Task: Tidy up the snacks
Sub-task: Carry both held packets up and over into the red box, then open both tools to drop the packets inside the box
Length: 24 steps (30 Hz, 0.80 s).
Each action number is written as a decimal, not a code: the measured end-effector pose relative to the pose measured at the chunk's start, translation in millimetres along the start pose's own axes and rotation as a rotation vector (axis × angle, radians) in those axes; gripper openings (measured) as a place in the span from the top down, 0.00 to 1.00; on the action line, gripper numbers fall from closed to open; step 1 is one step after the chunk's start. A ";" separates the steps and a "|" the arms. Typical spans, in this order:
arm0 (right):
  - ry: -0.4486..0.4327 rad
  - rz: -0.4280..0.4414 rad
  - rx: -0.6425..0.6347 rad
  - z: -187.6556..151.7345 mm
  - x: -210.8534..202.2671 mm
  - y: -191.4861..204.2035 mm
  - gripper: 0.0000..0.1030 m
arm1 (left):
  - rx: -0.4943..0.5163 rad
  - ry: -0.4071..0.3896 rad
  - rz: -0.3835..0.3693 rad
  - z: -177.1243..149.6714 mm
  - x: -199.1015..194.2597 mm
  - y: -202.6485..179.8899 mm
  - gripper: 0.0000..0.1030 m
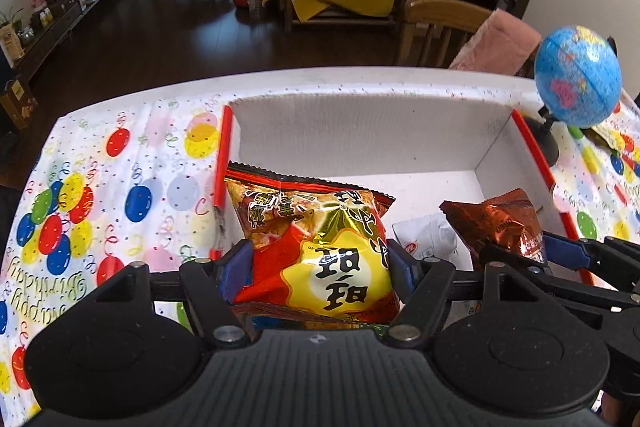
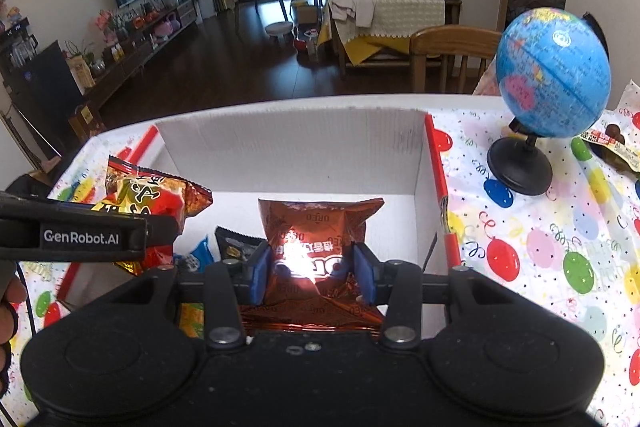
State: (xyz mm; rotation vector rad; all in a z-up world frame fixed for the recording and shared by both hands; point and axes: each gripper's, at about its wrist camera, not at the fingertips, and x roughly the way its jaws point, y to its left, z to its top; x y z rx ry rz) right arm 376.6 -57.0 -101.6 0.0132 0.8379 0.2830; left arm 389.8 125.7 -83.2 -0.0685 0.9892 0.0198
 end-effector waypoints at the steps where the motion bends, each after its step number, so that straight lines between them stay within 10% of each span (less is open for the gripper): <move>1: 0.008 0.000 0.002 -1.2 1.8 0.0 0.59 | 0.007 0.004 0.000 -0.4 2.5 -1.5 0.32; 24: 0.017 -0.005 0.006 -9.9 -3.6 -3.9 0.37 | 0.056 0.032 0.011 -7.3 8.0 -12.1 0.26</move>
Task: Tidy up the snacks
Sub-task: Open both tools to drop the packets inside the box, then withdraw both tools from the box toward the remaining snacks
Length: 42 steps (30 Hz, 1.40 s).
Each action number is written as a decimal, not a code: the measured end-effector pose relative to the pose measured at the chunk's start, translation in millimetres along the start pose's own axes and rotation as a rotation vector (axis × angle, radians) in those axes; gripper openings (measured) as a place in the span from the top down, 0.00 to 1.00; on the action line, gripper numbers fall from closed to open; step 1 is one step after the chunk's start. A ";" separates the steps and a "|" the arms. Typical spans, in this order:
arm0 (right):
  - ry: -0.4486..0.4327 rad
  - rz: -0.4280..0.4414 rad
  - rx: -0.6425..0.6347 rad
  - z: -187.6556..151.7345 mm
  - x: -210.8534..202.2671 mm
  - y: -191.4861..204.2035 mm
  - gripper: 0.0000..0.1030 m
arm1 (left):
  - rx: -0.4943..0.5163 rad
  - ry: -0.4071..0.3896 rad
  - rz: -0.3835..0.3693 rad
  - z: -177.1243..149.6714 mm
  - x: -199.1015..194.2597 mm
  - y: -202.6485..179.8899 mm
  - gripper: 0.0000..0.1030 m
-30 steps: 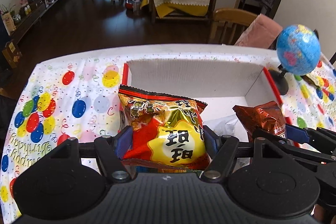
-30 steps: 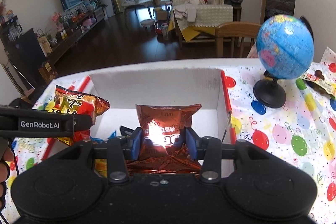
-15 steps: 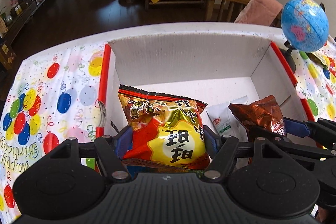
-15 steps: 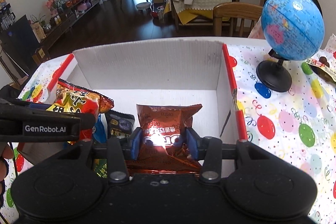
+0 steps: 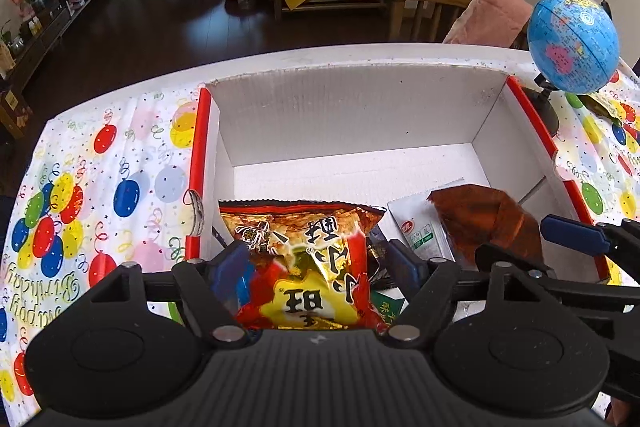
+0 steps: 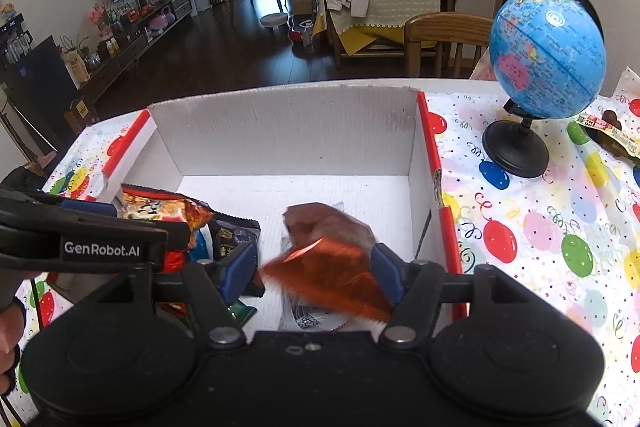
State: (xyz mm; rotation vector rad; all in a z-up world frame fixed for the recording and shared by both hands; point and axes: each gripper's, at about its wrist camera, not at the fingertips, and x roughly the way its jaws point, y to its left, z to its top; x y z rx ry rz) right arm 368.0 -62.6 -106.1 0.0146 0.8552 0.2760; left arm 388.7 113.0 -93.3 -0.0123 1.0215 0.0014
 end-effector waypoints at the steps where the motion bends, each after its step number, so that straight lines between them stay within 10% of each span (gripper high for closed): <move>1: -0.003 0.002 0.000 0.2 -2.6 -0.1 0.37 | 0.002 -0.004 0.003 -0.3 -3.0 -0.6 0.25; 16: -0.101 0.024 0.026 -8.2 -66.5 -4.4 0.16 | -0.028 -0.094 -0.018 -16.1 -68.2 -9.3 0.21; 42: -0.187 0.108 0.003 -64.8 -169.0 -19.9 0.12 | -0.089 -0.214 -0.133 -93.3 -175.2 -29.3 0.01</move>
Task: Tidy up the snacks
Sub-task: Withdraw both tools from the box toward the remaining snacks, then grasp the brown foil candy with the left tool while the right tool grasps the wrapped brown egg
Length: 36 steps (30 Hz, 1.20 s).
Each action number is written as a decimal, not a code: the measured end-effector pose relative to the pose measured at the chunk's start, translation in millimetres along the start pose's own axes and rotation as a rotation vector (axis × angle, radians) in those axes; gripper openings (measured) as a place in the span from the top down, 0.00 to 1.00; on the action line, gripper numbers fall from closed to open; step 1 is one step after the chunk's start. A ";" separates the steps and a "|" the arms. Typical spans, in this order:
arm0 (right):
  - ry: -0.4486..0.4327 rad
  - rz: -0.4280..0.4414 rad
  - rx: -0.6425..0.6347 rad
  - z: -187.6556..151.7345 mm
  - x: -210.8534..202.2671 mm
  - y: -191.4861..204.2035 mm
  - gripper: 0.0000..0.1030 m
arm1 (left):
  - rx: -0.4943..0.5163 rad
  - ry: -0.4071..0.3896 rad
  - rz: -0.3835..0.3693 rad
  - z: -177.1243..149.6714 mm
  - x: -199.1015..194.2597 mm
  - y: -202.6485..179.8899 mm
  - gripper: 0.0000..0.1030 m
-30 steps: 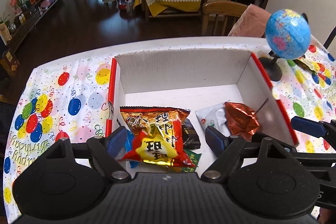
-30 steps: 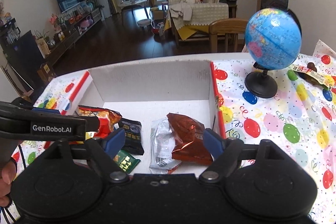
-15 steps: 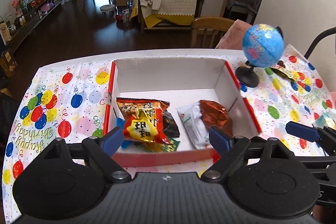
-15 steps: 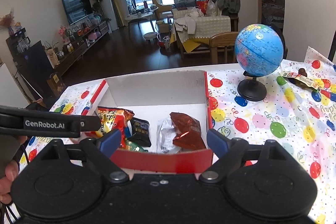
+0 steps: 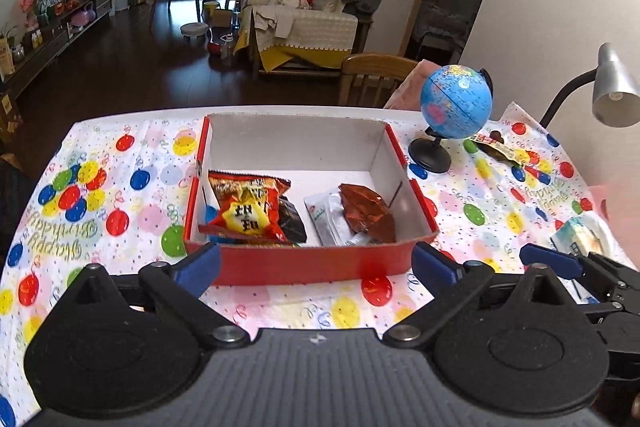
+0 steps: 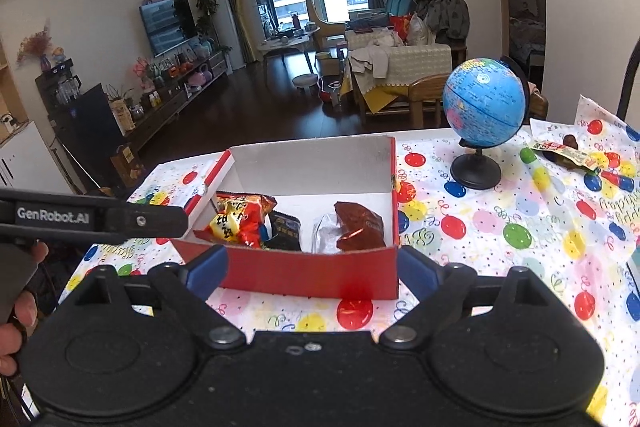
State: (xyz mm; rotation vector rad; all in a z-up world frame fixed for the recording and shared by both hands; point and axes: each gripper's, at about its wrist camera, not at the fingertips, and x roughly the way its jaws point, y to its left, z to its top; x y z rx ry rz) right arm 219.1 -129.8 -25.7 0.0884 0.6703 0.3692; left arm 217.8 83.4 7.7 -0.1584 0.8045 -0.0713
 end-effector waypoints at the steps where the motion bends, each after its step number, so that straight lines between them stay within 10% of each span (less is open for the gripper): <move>1: 0.003 0.005 0.003 -2.8 -2.1 -1.1 0.12 | -0.004 -0.005 0.001 -3.8 -2.4 -0.4 0.01; 5: 0.016 -0.009 0.009 -14.8 -8.1 -5.1 0.00 | -0.014 -0.010 0.005 -22.5 -8.4 -3.2 0.00; 36: 0.216 -0.101 0.004 -124.5 20.3 -38.9 0.09 | -0.079 0.318 0.153 -148.6 60.1 -0.9 0.00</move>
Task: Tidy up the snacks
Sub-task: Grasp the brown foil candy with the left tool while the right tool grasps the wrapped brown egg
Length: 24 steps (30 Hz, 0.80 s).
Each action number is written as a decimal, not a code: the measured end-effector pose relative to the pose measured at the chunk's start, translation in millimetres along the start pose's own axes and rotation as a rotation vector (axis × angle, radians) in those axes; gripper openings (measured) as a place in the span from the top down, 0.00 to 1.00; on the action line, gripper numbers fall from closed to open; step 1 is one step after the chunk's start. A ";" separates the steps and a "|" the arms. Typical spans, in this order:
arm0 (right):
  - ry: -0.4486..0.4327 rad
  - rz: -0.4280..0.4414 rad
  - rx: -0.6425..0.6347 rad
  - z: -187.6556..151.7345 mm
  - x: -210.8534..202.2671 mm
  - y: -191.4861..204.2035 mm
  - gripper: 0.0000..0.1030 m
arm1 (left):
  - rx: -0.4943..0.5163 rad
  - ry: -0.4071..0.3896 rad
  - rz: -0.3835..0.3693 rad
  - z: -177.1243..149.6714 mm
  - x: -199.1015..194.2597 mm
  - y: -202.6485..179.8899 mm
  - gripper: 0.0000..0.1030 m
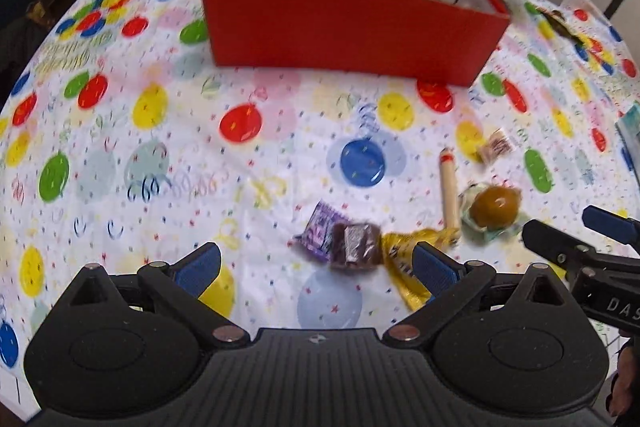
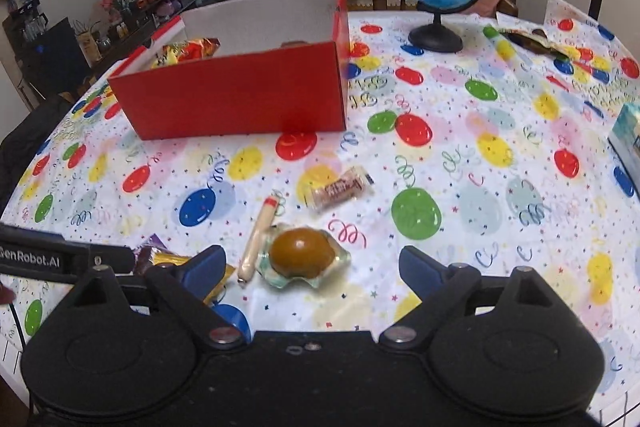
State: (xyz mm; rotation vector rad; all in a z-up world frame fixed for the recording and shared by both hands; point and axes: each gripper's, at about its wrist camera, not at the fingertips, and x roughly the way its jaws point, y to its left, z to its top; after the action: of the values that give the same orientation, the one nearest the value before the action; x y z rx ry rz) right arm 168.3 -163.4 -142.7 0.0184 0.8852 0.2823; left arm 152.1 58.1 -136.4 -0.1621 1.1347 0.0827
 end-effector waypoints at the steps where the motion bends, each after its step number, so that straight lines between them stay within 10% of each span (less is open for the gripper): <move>1: 0.003 -0.002 0.002 -0.6 2.4 -0.3 0.09 | -0.006 0.008 0.002 -1.3 3.0 0.5 0.00; 12: 0.030 0.005 -0.010 1.9 29.5 2.8 0.18 | 0.040 -0.005 0.029 -6.0 13.8 -8.3 0.01; 24: 0.061 0.010 -0.019 5.1 55.0 7.6 0.21 | 0.089 -0.035 0.009 -10.4 18.5 -17.5 0.28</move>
State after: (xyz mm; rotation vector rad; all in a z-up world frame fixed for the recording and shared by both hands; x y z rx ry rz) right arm 203.3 -141.8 -180.3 -0.0036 0.9430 0.3022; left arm 153.2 38.8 -155.9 -0.0760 1.1017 0.0426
